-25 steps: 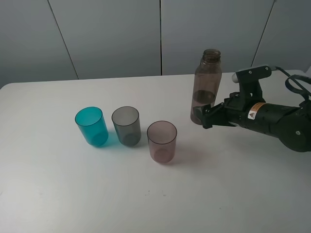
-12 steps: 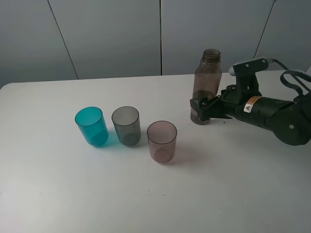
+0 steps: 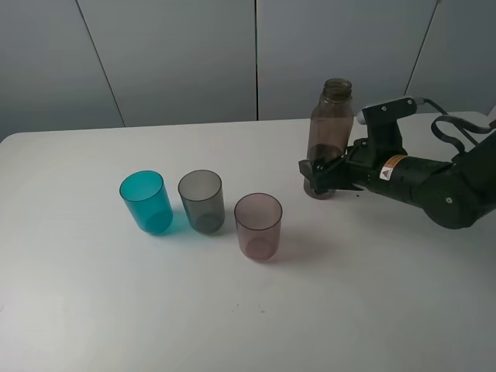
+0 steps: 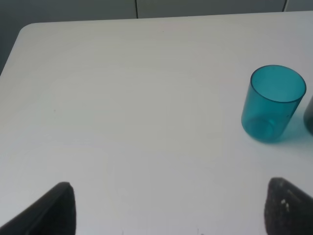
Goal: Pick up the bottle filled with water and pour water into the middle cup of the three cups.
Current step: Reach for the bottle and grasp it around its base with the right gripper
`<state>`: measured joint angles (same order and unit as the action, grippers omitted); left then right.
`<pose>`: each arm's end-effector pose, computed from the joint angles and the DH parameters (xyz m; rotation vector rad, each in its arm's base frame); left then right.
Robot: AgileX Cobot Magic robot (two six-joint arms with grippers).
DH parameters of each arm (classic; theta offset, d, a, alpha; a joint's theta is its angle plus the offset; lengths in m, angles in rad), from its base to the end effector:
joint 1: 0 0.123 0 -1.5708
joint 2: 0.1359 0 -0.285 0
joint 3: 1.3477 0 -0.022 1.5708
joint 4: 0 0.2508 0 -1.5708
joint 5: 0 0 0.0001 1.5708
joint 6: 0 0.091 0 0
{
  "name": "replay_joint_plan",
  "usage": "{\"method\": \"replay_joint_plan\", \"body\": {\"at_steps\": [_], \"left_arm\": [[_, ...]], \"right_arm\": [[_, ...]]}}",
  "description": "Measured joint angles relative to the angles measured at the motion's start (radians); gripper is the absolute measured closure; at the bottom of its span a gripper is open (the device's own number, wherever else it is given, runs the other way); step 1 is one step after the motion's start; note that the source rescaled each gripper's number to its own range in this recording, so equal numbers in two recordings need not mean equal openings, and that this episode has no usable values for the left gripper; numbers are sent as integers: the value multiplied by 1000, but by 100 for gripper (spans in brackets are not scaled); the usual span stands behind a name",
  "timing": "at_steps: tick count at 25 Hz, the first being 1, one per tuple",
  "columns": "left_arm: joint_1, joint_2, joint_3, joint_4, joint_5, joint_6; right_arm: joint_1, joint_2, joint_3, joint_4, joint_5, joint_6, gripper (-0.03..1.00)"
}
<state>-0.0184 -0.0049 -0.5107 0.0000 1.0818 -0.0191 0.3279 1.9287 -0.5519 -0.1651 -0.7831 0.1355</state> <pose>-0.0077 0.0001 0.2785 -0.0007 2.0499 -0.0234 0.2849 0.1080 0.0946 -0.3939 2.0600 0.3308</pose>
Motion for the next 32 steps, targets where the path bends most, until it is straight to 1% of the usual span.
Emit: {"method": "replay_joint_plan", "body": {"at_steps": [9,13,19,22,32], "left_arm": [[0,0,0,0,0,0],[0,0,0,0,0,0],[0,0,0,5,0,0],[0,0,0,5,0,0],[0,0,0,0,0,0]], "right_arm": [[0,71,-38,2,-106,0,-3],[0,96,-42,18,-200,0,-3],[0,150,-42,20,-315,-2,-3],[0,178,-50,22,-335,0,-3],[0,188,-91,22,-349,2,-3]]}}
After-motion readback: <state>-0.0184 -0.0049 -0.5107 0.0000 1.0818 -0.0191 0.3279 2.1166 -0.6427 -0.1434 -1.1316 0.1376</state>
